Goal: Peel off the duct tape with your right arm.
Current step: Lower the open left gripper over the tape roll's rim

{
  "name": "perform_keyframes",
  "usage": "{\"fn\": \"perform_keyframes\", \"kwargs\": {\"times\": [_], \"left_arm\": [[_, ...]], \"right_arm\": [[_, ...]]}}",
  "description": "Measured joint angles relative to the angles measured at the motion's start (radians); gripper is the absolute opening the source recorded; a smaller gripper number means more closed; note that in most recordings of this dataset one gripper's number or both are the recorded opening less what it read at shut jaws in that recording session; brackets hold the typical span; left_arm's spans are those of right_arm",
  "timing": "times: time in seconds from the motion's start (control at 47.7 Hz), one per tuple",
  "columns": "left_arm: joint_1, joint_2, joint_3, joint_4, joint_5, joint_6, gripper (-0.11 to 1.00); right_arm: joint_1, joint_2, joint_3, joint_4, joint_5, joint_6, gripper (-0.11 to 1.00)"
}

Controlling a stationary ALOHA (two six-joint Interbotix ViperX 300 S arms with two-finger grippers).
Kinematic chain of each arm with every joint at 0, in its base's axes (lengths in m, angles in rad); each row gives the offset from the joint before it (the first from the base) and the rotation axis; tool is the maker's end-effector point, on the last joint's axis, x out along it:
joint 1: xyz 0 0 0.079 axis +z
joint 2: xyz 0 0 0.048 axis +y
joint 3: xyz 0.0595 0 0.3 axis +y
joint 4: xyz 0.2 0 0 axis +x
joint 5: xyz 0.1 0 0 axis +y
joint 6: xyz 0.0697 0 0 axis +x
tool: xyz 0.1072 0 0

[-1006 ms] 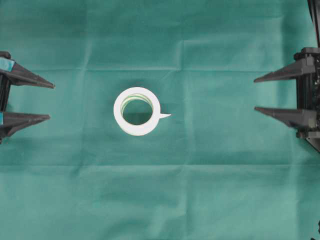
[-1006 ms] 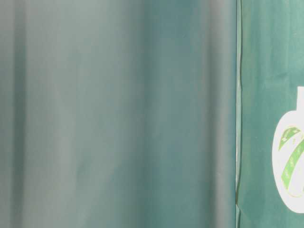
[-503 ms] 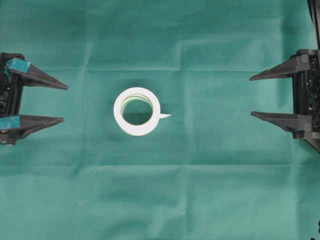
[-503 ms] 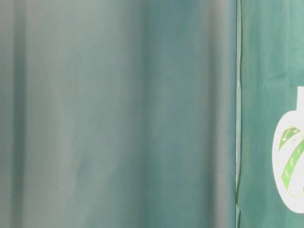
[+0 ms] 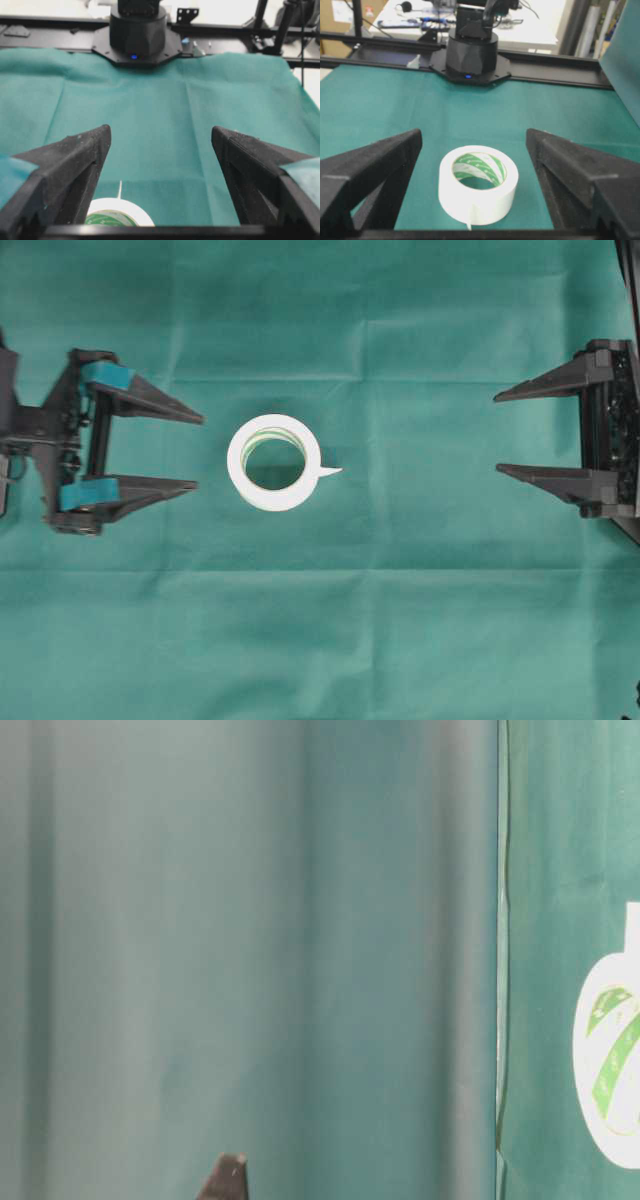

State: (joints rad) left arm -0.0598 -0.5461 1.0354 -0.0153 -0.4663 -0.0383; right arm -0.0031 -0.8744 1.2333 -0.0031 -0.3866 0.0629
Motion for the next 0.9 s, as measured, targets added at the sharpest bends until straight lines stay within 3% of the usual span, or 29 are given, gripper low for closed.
{"fn": "perform_keyframes", "kwargs": {"times": [0.293, 0.461, 0.901], "left_arm": [[0.0, 0.127, -0.087, 0.0, 0.002, -0.002, 0.92], [0.0, 0.16, -0.121, 0.0, 0.061, -0.005, 0.92], [-0.003, 0.212, -0.29, -0.002, 0.561, -0.009, 0.92]], "right_arm": [[0.002, 0.0, 0.002, 0.0, -0.002, 0.0, 0.79], [0.0, 0.0, 0.0, -0.002, -0.002, 0.008, 0.79], [0.002, 0.0, 0.0, -0.002, -0.002, 0.011, 0.79]]}}
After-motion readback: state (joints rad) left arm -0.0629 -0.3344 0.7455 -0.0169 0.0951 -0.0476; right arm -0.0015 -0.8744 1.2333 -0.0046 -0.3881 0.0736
